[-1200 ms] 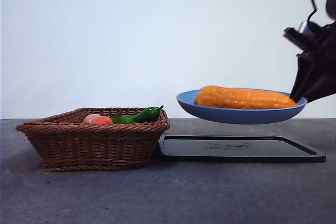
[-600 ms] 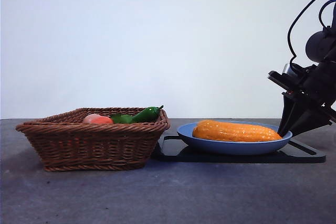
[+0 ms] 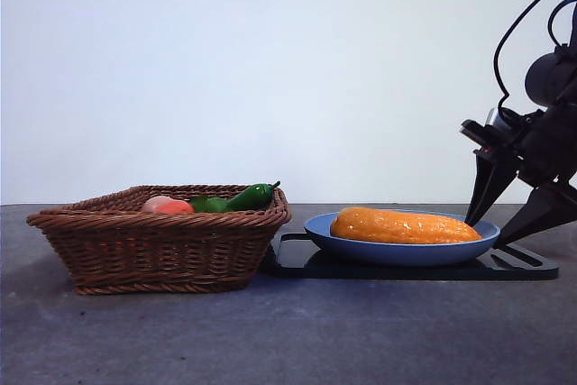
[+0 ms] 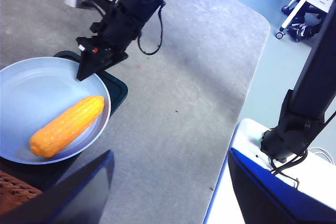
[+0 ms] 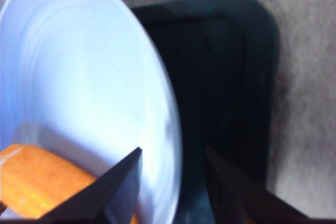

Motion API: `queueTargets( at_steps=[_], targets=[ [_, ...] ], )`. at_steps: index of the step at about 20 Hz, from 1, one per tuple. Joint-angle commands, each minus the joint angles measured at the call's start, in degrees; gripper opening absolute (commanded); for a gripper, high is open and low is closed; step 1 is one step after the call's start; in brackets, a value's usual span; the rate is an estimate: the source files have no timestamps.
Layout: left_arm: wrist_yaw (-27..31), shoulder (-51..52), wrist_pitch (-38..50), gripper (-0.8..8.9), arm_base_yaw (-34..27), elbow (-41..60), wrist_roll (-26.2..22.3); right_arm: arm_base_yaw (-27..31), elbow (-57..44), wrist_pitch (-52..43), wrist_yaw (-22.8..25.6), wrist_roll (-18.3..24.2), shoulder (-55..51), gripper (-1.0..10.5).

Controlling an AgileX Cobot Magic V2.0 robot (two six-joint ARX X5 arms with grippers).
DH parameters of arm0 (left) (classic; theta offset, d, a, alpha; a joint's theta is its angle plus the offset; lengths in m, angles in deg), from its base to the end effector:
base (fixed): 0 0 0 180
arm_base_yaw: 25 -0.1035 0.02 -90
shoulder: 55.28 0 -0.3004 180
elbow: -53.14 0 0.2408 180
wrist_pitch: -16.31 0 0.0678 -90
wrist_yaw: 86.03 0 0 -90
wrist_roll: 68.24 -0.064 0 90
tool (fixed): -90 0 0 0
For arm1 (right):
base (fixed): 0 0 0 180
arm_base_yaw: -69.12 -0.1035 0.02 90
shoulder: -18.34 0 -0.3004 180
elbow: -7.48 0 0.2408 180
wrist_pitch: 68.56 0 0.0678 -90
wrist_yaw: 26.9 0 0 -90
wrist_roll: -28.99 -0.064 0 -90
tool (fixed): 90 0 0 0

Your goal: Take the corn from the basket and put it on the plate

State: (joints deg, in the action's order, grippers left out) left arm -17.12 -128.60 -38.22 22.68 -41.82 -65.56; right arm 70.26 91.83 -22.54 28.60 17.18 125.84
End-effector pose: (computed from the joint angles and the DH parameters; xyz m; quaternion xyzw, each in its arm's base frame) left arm 0.1612 -0.2112 0.4108 0.0466 0.2881 -0.5351 0.7928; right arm 0.3753 0.0288 0.1827 0.2539 0.5618 0.1795 0.7666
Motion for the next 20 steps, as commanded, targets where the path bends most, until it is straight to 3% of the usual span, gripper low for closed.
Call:
queueTargets(
  at_steps=[1,6,9,14,20],
  targets=[
    [-0.04,-0.39,0.46,3.52,0.2,-1.55,-0.33,0.74,1.31,0.94,0.07,1.18,-4.04,2.0],
    [4.55,-0.39,0.55,3.52,-0.7,-1.55,-0.72,1.18,1.31,7.56,0.0,4.94,-18.75,2.0],
    [5.05,-0.39,0.44,3.52,-1.92,-1.55,-0.72,-1.7,1.29,14.12,0.04,8.46,-29.66,2.0],
    [5.05,-0.46,0.26,3.5,-3.15,-1.55,-0.96,-8.85,1.2,21.16,0.59,8.48,-44.13,2.0],
    [5.07,-1.42,-3.52,2.66,-3.15,-1.36,-2.67,-17.14,-5.79,23.8,6.97,8.41,-54.8,1.6]
  ],
)
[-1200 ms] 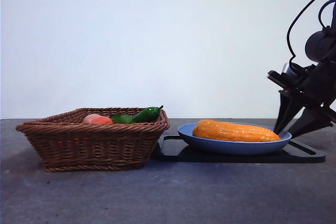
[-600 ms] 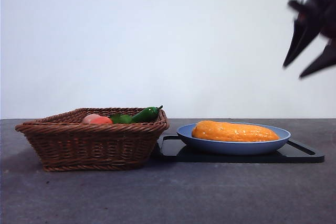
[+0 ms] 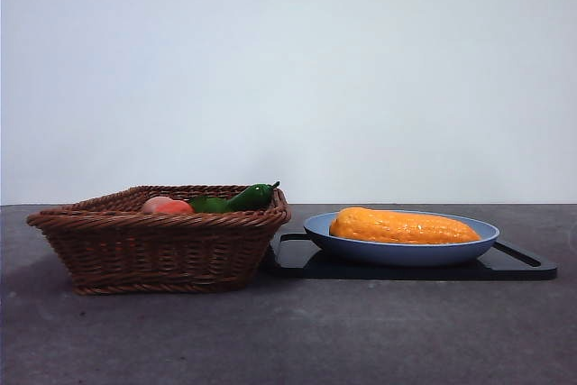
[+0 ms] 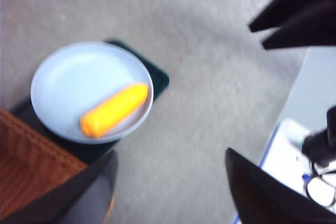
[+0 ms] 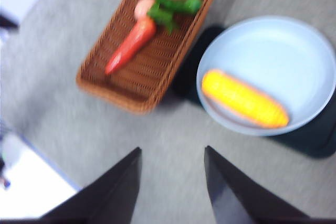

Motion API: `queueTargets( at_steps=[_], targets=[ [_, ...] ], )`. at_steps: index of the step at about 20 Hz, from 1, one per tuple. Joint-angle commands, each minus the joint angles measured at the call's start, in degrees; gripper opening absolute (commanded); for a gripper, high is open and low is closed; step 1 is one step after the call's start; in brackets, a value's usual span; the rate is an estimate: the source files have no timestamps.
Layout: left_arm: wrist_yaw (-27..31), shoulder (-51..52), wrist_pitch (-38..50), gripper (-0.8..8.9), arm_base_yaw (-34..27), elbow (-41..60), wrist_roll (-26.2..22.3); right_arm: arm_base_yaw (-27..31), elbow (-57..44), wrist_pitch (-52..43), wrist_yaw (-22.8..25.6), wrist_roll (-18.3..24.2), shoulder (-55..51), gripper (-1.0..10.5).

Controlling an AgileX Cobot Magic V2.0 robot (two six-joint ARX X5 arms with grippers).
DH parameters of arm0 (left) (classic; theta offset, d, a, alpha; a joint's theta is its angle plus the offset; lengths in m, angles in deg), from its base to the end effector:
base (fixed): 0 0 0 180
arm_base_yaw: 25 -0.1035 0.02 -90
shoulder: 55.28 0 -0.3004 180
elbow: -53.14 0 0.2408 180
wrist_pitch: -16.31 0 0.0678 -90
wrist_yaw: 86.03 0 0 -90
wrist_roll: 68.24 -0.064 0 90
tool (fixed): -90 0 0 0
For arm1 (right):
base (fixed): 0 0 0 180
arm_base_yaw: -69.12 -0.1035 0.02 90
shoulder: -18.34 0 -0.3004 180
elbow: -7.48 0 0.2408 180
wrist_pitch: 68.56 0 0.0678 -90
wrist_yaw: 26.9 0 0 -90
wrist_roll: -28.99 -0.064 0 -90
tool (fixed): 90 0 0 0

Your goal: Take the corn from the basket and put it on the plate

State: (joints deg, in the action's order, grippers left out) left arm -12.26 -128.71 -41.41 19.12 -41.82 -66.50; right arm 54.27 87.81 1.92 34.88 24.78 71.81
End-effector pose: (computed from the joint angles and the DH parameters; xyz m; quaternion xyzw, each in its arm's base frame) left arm 0.1761 -0.1957 0.4035 0.0624 0.3087 -0.4732 0.8228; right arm 0.1333 0.0666 0.3680 0.0749 0.3813 0.3270 0.8614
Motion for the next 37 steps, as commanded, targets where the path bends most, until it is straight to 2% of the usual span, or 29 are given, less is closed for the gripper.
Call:
queueTargets(
  at_steps=[1,5,8,12,20,25,29,32,37],
  targets=[
    [0.22,-1.77,-1.07,2.25,0.42,-1.33,-2.19,-1.9,-4.04,-1.38,1.14,0.81,-1.95,1.4],
    [0.2,-4.24,-2.14,-0.03,0.42,-0.96,-2.45,-3.67,-15.43,-8.44,1.09,0.15,-6.25,0.2],
    [0.2,-5.4,-2.14,0.07,0.42,-0.28,-2.58,-4.15,-21.49,-13.81,1.11,-1.44,-8.0,0.0],
    [0.2,-6.01,-1.95,0.07,0.42,-0.17,-2.56,-4.15,-22.69,-16.72,1.29,-1.79,-8.26,0.0],
    [0.17,-6.01,0.44,0.08,0.42,-0.17,-2.58,-4.15,-22.69,-17.05,1.29,-1.55,-8.28,0.0],
    [0.2,-6.01,4.76,0.08,0.39,-0.2,-2.6,-4.13,-22.69,-17.05,1.31,-1.55,-8.28,0.0],
    [0.2,-4.44,6.49,0.08,-2.89,0.02,-5.88,-4.15,-22.69,-17.07,1.29,-1.55,-8.28,0.0],
    [0.2,0.15,14.86,0.08,-8.13,5.03,-9.29,-4.13,-22.69,-17.05,1.31,-1.55,-8.28,0.0],
    [0.2,18.05,40.5,0.08,-21.94,27.78,-9.27,-4.15,-22.69,-17.07,1.29,-1.55,-8.28,0.0]
  ],
)
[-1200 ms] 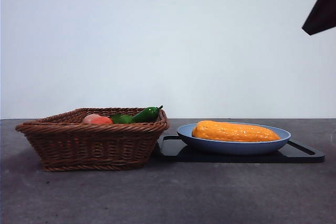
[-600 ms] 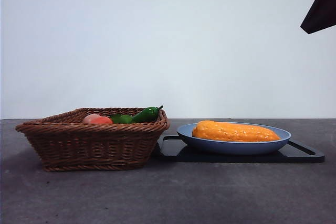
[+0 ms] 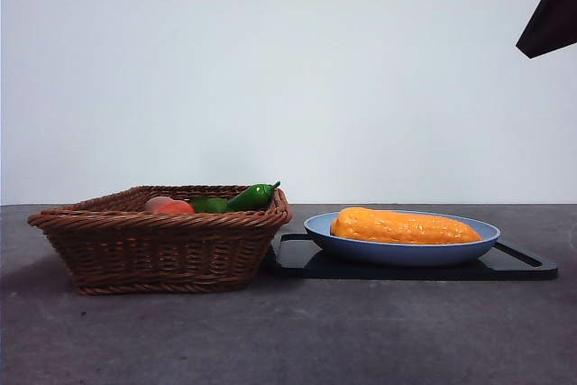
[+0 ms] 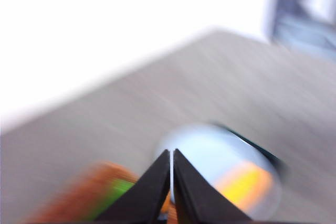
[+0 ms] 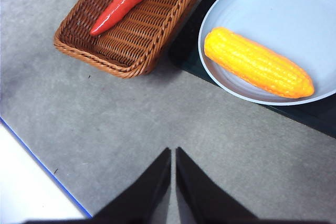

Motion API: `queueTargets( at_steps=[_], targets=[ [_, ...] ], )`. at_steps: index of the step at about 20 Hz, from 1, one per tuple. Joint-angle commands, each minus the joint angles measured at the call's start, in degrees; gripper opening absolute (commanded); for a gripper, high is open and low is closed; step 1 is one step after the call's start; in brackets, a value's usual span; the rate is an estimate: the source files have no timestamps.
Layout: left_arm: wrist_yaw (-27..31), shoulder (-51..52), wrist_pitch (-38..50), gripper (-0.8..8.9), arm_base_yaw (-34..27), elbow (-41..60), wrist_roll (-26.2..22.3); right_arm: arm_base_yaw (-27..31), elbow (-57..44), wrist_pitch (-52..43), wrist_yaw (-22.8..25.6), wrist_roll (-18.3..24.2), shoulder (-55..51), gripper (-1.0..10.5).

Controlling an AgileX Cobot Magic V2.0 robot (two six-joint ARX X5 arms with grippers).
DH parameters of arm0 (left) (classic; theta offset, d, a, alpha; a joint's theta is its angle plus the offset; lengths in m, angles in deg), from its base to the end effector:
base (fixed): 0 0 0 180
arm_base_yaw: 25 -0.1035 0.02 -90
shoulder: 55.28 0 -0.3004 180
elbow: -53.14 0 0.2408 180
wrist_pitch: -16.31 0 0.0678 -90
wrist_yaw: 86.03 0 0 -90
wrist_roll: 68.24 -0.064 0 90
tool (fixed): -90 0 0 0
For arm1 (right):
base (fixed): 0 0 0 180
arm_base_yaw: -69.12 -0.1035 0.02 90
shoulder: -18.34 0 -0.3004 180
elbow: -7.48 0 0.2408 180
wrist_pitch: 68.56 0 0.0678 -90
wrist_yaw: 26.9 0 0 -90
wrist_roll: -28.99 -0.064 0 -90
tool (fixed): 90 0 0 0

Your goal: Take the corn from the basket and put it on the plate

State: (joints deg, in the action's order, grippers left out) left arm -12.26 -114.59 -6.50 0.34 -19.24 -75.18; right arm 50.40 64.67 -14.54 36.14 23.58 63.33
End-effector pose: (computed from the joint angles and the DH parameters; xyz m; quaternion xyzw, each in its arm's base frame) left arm 0.1990 -0.1140 0.3944 0.0631 0.0631 -0.3581 0.9294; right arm 0.1194 0.0711 0.2835 0.0662 0.3727 0.3454 0.8587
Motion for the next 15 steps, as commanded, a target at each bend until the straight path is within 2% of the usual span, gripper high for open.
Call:
queueTargets(
  at_steps=[1,6,9,15],
  targets=[
    [0.2,7.65,7.78,0.08,-6.54,9.09,-0.07,-0.28,0.46,-0.61,0.02,-0.35,0.2,0.0],
    [0.2,24.79,8.07,0.08,-21.51,23.78,0.33,-0.26,0.46,-0.61,0.02,-0.35,0.2,0.0],
    [0.2,33.83,8.04,0.08,-25.03,32.46,0.42,-0.28,0.46,-0.61,0.02,-0.35,0.2,0.0],
    [0.42,47.58,7.91,0.08,-27.32,48.09,2.58,-0.26,0.46,-0.61,0.04,-0.35,0.2,0.0]
  ],
)
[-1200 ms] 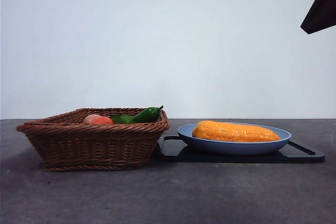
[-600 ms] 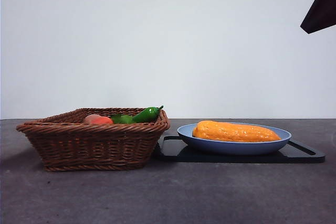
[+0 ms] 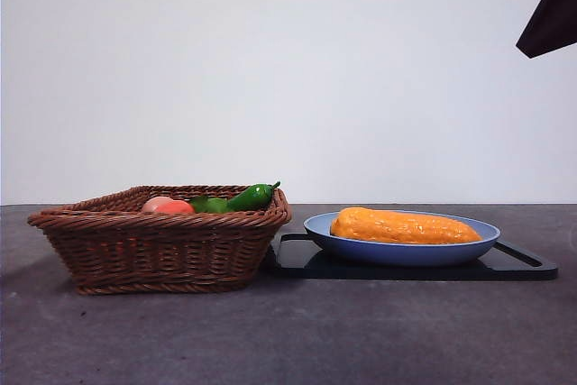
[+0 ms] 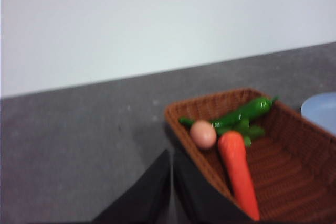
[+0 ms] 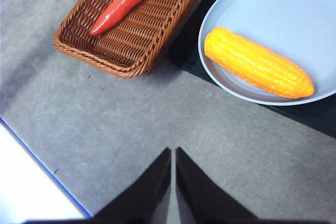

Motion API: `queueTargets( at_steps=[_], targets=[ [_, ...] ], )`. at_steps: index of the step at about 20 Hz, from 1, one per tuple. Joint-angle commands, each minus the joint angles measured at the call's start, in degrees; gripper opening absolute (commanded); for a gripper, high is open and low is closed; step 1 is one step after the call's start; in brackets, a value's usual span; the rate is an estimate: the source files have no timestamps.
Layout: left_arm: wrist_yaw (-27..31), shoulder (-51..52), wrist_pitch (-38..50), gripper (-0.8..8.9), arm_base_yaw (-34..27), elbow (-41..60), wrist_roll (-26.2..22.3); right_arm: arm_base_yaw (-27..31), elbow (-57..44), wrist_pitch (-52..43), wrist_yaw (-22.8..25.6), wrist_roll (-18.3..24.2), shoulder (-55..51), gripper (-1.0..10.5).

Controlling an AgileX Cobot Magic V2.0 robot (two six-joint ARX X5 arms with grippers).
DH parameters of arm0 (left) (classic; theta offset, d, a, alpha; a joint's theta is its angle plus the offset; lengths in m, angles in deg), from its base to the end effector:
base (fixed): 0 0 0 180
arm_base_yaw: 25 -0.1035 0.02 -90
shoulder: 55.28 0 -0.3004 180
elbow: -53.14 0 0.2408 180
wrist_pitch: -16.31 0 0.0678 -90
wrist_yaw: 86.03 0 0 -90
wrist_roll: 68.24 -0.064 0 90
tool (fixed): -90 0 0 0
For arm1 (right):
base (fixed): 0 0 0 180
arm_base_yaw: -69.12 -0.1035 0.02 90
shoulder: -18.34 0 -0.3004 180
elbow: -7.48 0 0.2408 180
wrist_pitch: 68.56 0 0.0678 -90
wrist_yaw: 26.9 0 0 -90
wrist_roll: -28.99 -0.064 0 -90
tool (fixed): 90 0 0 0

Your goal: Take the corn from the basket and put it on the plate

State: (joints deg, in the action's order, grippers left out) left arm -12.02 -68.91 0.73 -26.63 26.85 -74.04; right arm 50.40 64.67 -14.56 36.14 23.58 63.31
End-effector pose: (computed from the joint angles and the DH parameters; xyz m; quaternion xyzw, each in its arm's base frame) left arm 0.0926 -0.0150 0.2205 0.0463 0.0188 -0.1261 0.9908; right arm 0.1194 0.0711 0.2836 0.0662 0.3724 0.3455 0.8588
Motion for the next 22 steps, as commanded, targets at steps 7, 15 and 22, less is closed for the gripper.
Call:
queueTargets(
  at_steps=[7,15,22],
  targets=[
    [4.31,12.63,-2.91,0.08,-1.05,9.6,3.82,-0.26,0.46,-0.59,0.02,-0.35,0.22,0.0],
    [5.11,13.49,-13.66,0.08,-1.2,9.9,4.22,-0.26,0.46,-0.59,0.04,-0.35,0.22,0.0],
    [5.09,13.46,-13.88,0.08,-1.2,9.9,5.2,-0.26,0.46,-0.59,0.02,-0.33,0.22,0.0]
  ],
)
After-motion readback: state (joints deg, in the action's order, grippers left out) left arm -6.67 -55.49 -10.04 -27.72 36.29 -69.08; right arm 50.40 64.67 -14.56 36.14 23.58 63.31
